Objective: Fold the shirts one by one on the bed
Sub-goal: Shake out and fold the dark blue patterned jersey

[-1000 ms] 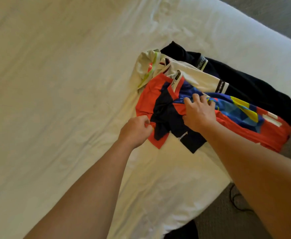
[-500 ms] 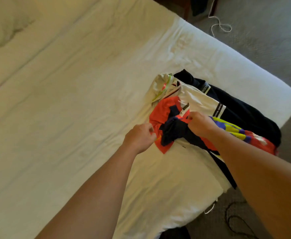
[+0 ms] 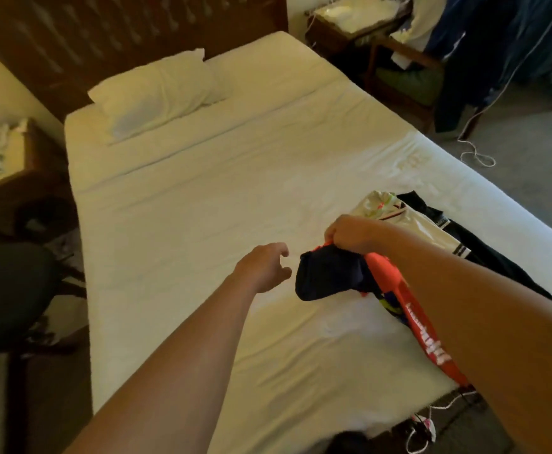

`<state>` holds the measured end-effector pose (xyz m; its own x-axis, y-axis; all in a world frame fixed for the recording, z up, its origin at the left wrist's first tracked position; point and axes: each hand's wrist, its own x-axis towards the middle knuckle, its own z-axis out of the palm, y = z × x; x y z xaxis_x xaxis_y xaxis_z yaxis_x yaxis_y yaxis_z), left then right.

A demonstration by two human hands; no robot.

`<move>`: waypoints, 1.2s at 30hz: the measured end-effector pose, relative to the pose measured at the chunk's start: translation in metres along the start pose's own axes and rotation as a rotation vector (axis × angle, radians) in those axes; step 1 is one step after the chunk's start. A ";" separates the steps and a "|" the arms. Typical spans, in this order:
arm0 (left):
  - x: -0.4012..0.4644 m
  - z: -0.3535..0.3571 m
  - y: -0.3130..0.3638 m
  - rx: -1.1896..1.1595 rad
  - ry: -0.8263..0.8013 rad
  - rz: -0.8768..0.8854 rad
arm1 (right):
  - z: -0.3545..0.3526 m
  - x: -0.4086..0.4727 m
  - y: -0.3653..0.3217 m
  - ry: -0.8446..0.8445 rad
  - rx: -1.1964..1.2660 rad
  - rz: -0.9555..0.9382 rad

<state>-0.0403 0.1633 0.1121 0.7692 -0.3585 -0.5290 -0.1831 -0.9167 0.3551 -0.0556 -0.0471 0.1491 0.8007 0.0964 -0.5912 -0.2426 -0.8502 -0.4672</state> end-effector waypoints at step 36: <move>-0.282 -0.232 -0.114 -0.669 0.985 0.049 | -0.013 -0.096 -0.321 0.367 0.290 -0.573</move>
<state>-0.0944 0.4099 0.3999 0.9628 0.1675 0.2119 -0.0942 -0.5271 0.8445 -0.0477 0.2097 0.3644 0.9646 0.2617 0.0319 0.1744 -0.5429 -0.8215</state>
